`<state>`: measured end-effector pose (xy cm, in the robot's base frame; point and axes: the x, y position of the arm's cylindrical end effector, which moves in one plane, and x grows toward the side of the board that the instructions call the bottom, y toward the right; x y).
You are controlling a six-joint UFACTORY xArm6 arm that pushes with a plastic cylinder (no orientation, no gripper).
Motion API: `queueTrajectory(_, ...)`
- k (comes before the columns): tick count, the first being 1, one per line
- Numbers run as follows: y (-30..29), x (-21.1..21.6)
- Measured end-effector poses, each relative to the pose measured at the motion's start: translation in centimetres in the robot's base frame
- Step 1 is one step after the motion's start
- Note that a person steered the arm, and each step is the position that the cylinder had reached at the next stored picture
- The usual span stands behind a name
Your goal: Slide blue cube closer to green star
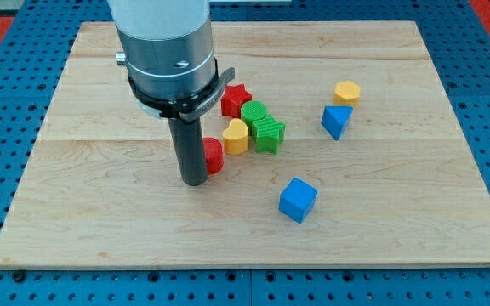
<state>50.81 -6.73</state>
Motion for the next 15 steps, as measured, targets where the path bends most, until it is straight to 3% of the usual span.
queueTrajectory(2,0.0,-0.5)
queueTrajectory(4,2.3,6.2)
queueTrajectory(7,15.0,7.4)
queueTrajectory(9,15.1,5.8)
queueTrajectory(11,17.4,8.4)
queueTrajectory(15,12.5,5.0)
